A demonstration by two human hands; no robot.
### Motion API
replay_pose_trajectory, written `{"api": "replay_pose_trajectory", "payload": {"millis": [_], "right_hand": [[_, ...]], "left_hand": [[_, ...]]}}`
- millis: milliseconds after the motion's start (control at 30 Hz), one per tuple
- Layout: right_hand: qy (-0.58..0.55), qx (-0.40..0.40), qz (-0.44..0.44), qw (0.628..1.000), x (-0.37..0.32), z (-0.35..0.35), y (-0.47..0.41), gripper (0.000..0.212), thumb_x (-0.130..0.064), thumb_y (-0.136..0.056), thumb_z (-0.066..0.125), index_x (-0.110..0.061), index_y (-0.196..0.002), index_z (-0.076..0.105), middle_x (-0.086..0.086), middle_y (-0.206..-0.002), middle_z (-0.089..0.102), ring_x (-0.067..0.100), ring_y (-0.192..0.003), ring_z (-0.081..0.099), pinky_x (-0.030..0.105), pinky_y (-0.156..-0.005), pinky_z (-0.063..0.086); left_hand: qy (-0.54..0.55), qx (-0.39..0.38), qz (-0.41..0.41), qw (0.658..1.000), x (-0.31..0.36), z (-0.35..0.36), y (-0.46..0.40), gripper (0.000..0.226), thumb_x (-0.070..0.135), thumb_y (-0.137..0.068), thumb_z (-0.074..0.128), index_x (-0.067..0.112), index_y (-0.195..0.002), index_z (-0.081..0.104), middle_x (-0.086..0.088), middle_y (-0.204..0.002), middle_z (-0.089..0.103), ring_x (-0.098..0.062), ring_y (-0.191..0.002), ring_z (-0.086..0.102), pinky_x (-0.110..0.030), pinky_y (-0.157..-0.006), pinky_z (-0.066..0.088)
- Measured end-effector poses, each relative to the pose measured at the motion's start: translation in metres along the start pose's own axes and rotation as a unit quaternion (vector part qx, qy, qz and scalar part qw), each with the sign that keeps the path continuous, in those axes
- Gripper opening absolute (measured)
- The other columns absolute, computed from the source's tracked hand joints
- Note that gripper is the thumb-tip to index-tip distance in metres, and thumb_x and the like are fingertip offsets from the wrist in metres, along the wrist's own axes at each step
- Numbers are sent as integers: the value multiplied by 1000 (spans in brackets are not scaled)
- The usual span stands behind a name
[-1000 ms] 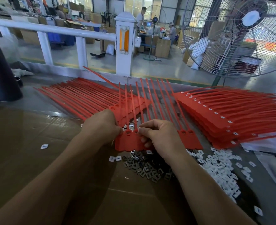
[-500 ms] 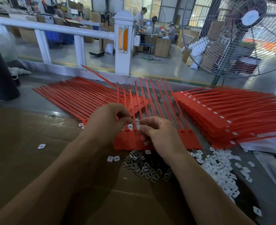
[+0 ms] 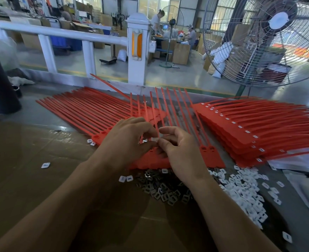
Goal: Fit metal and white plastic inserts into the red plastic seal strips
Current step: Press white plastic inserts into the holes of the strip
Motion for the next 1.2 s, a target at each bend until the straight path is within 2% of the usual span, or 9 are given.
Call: {"api": "replay_pose_trajectory", "payload": {"millis": [167, 367, 500, 633, 733, 867, 967, 1100, 1200], "right_hand": [[-3, 13, -4, 1000, 1, 1, 1, 20, -12, -103, 61, -27, -115, 67, -3, -98, 78, 7, -81, 75, 19, -66, 57], [31, 44, -6, 999, 2, -3, 2, 18, -15, -102, 61, -30, -108, 70, -8, -88, 77, 0, -76, 71, 14, -63, 54], [62, 45, -3, 997, 3, -3, 2, 15, -19, -102, 63, -28, -107, 72, -8, -89, 77, 1, -81, 72, 20, -71, 58], [74, 46, -7, 996, 4, -5, 2, 14, -22, -101, 63, -30, -105, 73, -9, -89, 77, 4, -82, 73, 29, -80, 62], [78, 44, -5, 996, 4, -6, 2, 13, -23, -101, 63, -31, -103, 73, -9, -89, 77, 6, -80, 74, 35, -81, 63], [88, 46, -4, 995, 3, -6, 2, 13, -23, -101, 63, -31, -101, 73, -10, -88, 77, 7, -78, 74, 39, -80, 64], [94, 46, -3, 994, 3, -6, 2, 14, -22, -101, 63, -31, -100, 74, -9, -87, 77, 8, -77, 73, 38, -80, 64], [105, 37, -8, 994, 2, -7, 3, 14, -23, -101, 63, -31, -99, 74, -14, -84, 77, 6, -74, 72, 28, -73, 61], [108, 34, -10, 993, 1, -7, 4, 14, -23, -101, 63, -31, -98, 74, -13, -84, 77, 5, -75, 72, 27, -74, 61]], "left_hand": [[-36, 33, 10, 999, -2, -2, 1, 16, 39, -87, 73, 34, -101, 68, 21, -91, 57, -3, -88, 50, -33, -87, 44], [-92, 32, -6, 995, -9, -8, 2, 16, 41, -87, 67, 35, -102, 69, 18, -96, 58, -6, -95, 50, -31, -88, 34], [-108, 30, -8, 994, -10, -9, 2, 17, 40, -88, 70, 33, -103, 71, 15, -99, 60, -10, -100, 52, -30, -88, 31], [-100, -19, -46, 994, -14, -6, 2, 19, 47, -89, 67, 39, -105, 69, 19, -103, 56, -6, -106, 45, -28, -90, 24], [-109, -65, -76, 989, -19, -3, 3, 17, 49, -90, 66, 41, -105, 68, 21, -105, 54, -6, -112, 43, -30, -95, 23], [-126, -86, -96, 984, -24, 0, 4, 15, 50, -89, 67, 43, -103, 69, 21, -108, 55, -7, -115, 41, -32, -97, 22], [-126, -93, -106, 982, -26, 0, 3, 15, 51, -88, 69, 43, -100, 70, 22, -106, 55, -7, -113, 41, -31, -93, 21], [-122, -94, -117, 981, -25, 1, 3, 18, 52, -86, 71, 42, -101, 71, 22, -104, 56, -8, -112, 42, -31, -92, 21], [-117, -94, -122, 981, -25, -1, 3, 20, 51, -86, 72, 41, -103, 72, 20, -104, 58, -9, -112, 43, -31, -93, 20]]}}
Point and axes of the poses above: each hand's wrist, its own y-axis away from the middle knuckle, its own z-axis out of the palm, x = y × z, the point moved 1 cm from there along -y, towards the middle knuckle
